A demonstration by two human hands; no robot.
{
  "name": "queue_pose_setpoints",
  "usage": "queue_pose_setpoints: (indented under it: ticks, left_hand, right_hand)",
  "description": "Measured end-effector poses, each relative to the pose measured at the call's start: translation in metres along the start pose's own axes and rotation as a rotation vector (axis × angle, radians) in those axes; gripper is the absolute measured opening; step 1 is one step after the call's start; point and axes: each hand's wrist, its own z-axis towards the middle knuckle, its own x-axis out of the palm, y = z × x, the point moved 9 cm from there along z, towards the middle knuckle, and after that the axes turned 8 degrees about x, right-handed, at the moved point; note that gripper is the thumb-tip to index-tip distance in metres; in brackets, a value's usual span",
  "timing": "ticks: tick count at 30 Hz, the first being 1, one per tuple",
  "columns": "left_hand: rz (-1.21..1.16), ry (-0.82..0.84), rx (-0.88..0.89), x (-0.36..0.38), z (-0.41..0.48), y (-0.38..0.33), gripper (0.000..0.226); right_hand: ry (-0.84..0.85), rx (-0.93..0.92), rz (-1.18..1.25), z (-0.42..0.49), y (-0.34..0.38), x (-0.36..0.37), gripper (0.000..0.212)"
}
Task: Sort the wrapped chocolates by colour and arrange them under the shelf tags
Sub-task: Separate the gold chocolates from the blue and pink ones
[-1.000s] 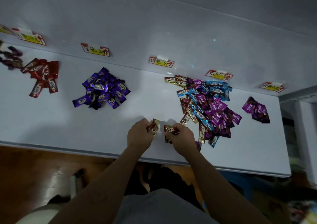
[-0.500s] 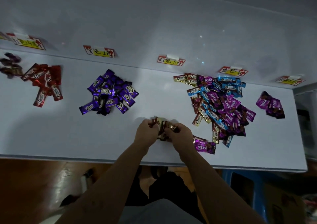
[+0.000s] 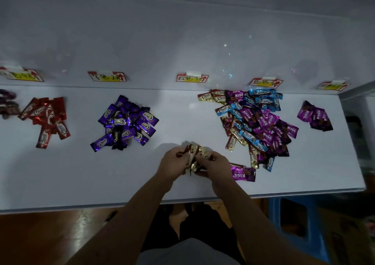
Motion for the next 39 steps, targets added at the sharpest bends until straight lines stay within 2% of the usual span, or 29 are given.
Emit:
queue_pose_setpoints:
  ticks: [4, 11, 16, 20, 24, 29, 35, 39]
  left_hand:
    - [0.026, 0.023, 0.086, -0.001, -0.003, -0.021, 0.008]
    - [0.084, 0.046, 0.176, -0.01, -0.01, -0.048, 0.015]
    - [-0.053, -0.006, 0.15, -0.004, -0.02, -0.062, 0.005]
    - [-0.178, 0.054, 0.034, 0.018, -0.028, -0.064, 0.021]
    - [-0.091, 0.185, 0.062, 0.04, -0.034, -0.07, 0.03]
    - [0.091, 0.225, 0.156, 0.045, -0.034, -0.078, 0.03]
    - [0.1, 0.325, 0.12, 0.047, -0.027, -0.071, 0.025]
    - [0.127, 0.195, 0.134, 0.029, -0.004, -0.072, 0.017]
  right_hand:
    - [0.033, -0.046, 0.015, -0.009, 0.02, 0.006, 0.005]
    - [0.05, -0.18, 0.026, -0.033, 0.052, 0.001, 0.003]
    - [0.03, -0.19, -0.021, -0.041, 0.064, -0.016, 0.013]
    - [0.018, -0.179, 0.025, -0.042, 0.064, -0.029, 0.024]
    - [-0.02, -0.235, -0.068, -0.042, 0.065, -0.037, 0.024]
    - [-0.067, -0.335, -0.168, -0.04, 0.07, -0.041, 0.014]
    - [0.064, -0.208, 0.011, -0.024, 0.062, -0.033, 0.019]
    - [0.167, -0.155, 0.014, -0.009, 0.064, -0.018, 0.02]
